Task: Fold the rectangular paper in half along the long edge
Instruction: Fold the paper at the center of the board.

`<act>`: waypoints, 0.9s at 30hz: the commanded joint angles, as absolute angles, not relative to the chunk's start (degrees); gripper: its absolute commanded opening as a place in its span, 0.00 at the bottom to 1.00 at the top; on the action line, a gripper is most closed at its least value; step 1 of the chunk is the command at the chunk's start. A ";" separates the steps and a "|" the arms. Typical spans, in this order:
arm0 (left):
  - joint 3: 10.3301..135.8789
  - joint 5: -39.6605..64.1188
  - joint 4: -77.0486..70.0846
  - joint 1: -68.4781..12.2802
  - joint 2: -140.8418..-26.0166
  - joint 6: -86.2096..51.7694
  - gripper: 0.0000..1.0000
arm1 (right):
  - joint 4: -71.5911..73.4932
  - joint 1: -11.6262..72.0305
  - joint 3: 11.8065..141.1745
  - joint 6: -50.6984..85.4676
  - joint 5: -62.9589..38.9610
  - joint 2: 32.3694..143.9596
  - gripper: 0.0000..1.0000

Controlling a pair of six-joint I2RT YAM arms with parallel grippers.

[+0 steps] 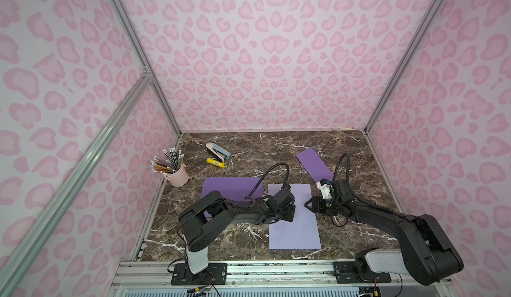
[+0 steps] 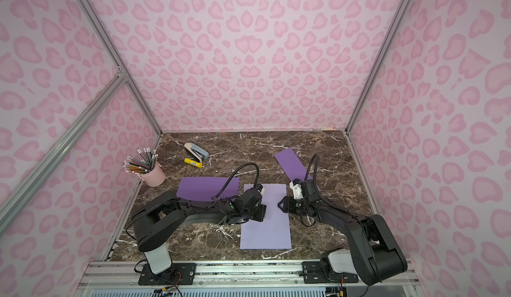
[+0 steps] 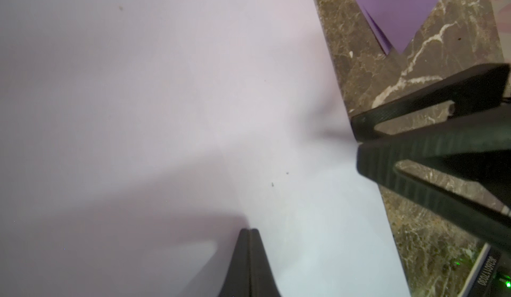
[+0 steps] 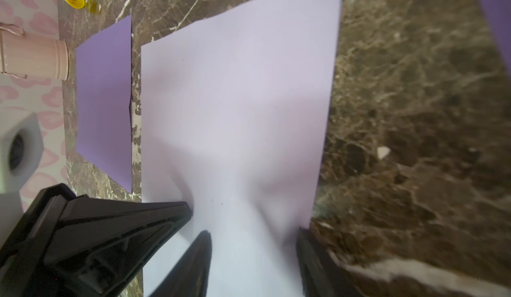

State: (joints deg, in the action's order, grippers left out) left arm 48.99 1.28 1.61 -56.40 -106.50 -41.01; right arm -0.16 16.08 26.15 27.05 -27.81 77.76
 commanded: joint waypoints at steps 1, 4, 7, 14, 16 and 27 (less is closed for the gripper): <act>48.78 1.56 5.88 -56.43 -107.73 -41.60 0.04 | -4.91 17.12 25.01 29.28 -28.22 78.92 0.55; 48.64 1.63 5.80 -56.45 -107.84 -41.71 0.04 | -1.14 18.21 24.79 31.16 -31.84 79.69 0.55; 48.52 1.67 5.81 -56.43 -107.88 -41.70 0.04 | 1.33 19.82 25.34 32.66 -33.69 80.41 0.55; 48.23 1.49 6.11 -56.43 -107.58 -41.57 0.04 | 1.93 20.31 25.90 34.56 -34.64 78.45 0.53; 48.13 1.55 6.08 -56.43 -107.51 -41.57 0.04 | -0.61 20.22 26.11 34.60 -31.64 76.21 0.50; 48.71 1.34 6.51 -56.43 -107.14 -41.20 0.04 | -9.34 19.87 24.55 34.45 -25.49 67.35 0.06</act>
